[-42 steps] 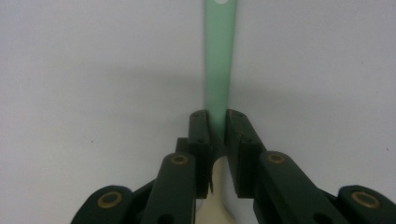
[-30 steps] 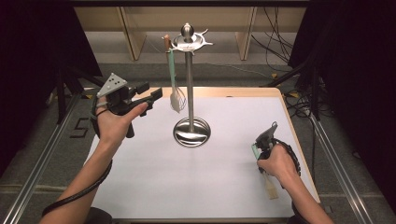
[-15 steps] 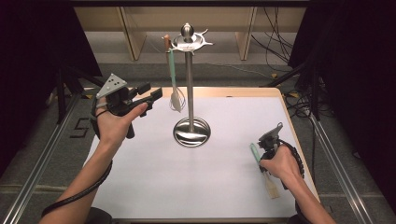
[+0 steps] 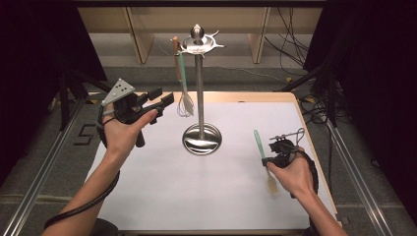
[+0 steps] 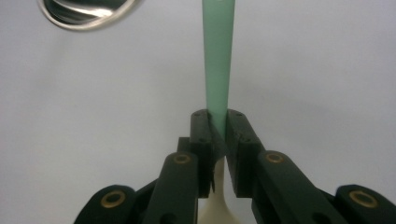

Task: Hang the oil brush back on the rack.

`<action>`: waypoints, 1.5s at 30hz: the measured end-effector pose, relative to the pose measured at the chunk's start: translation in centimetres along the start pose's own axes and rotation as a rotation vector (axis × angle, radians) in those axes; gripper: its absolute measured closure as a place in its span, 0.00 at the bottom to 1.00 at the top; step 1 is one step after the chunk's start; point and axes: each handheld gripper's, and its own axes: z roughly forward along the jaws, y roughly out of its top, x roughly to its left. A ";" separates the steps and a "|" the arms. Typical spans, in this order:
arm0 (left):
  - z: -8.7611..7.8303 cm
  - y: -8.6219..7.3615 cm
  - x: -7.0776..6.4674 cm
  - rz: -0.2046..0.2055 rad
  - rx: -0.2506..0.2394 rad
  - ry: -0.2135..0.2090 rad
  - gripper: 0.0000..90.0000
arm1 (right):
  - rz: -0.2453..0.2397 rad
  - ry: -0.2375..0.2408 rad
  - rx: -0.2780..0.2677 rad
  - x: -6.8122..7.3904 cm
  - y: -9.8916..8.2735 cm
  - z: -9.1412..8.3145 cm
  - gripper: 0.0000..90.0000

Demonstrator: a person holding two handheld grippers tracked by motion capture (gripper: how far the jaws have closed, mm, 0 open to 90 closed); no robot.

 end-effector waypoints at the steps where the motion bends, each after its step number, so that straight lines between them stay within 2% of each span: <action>1: 0.0 0.0 -0.1 -0.003 -0.002 -0.002 0.52 | -0.014 0.007 -0.028 0.5 0.2 -0.4 0.92; 2: 0.0 0.0 -0.2 -0.006 -0.004 -0.006 0.52 | -0.014 0.007 -0.028 0.5 0.2 -0.4 0.92; 3: 0.0 0.0 -0.2 -0.011 -0.008 -0.006 0.51 | -0.036 0.016 -0.071 0.7 0.3 -0.3 0.92; 4: 0.0 0.0 -0.3 -0.011 -0.010 -0.006 0.50 | -0.039 0.022 -0.086 1.1 0.4 -0.6 0.92; 5: 0.0 0.0 -0.4 -0.012 -0.013 -0.010 0.50 | -0.015 0.044 -0.105 1.9 0.5 -0.9 0.92; 10: 0.1 0.0 -0.6 -0.010 -0.017 -0.014 0.50 | -0.028 0.063 -0.159 2.9 0.7 -1.4 0.92; 11: 0.1 -0.1 -0.7 -0.011 -0.016 -0.011 0.50 | -0.053 0.069 -0.184 3.2 0.9 -1.7 0.92; 14: 0.1 -0.1 -0.9 -0.008 -0.017 -0.013 0.50 | -0.039 0.085 -0.209 3.7 1.0 -2.0 0.92; 15: 0.2 -0.2 -1.0 -0.002 -0.011 -0.016 0.51 | -0.069 0.089 -0.264 3.9 1.2 -2.1 0.92; 18: 0.4 -0.4 -1.2 -0.001 -0.003 -0.019 0.51 | -0.089 0.085 -0.271 4.1 1.4 -2.6 0.92; 19: 0.5 -0.5 -1.4 0.005 0.005 -0.024 0.51 | -0.090 0.089 -0.325 4.4 1.6 -2.6 0.92; 22: 0.7 -0.6 -1.6 0.003 0.010 -0.027 0.52 | -0.096 0.097 -0.301 4.5 1.8 -3.0 0.92; 23: 0.8 -0.7 -1.7 0.005 0.015 -0.028 0.52 | -0.104 0.148 -0.309 4.5 1.9 -3.0 0.92; 25: 0.8 -0.8 -1.8 0.010 0.016 -0.031 0.52 | -0.108 0.150 -0.320 4.6 2.0 -3.0 0.92; 26: 0.9 -0.9 -1.9 0.006 0.018 -0.031 0.52 | -0.089 0.155 -0.317 4.8 2.0 -3.1 0.92; 27: 1.0 -1.0 -2.0 0.011 0.022 -0.033 0.52 | -0.141 0.156 -0.341 4.7 2.2 -3.0 0.92; 29: 1.2 -1.1 -2.2 0.012 0.024 -0.038 0.52 | -0.126 0.151 -0.347 5.1 2.3 -3.2 0.92; 32: 1.3 -1.2 -2.4 0.009 0.029 -0.042 0.52 | -0.137 0.158 -0.360 5.3 2.4 -3.2 0.92; 33: 1.4 -1.3 -2.5 0.013 0.031 -0.045 0.52 | -0.126 0.158 -0.360 5.5 2.4 -3.3 0.92; 34: 1.5 -1.3 -2.6 0.012 0.034 -0.047 0.52 | -0.139 0.172 -0.371 5.6 2.6 -3.4 0.92; 35: 1.7 -1.4 -2.8 0.019 0.038 -0.054 0.52 | -0.163 0.156 -0.378 5.6 2.7 -3.4 0.92; 37: 1.9 -1.5 -3.1 0.018 0.043 -0.062 0.52 | -0.151 0.156 -0.371 6.0 2.7 -3.6 0.92; 42: 2.4 -1.7 -3.7 0.019 0.056 -0.079 0.53 | -0.157 0.170 -0.385 6.4 3.1 -3.8 0.92; 43: 2.6 -1.7 -3.9 0.015 0.057 -0.086 0.53 | -0.199 0.157 -0.398 6.4 3.3 -3.9 0.92; 44: 2.6 -1.7 -3.9 0.015 0.057 -0.086 0.53 | -0.199 0.157 -0.398 6.4 3.3 -3.9 0.92; 45: 2.7 -1.7 -4.0 0.020 0.060 -0.091 0.53 | -0.172 0.171 -0.392 6.7 3.4 -4.0 0.92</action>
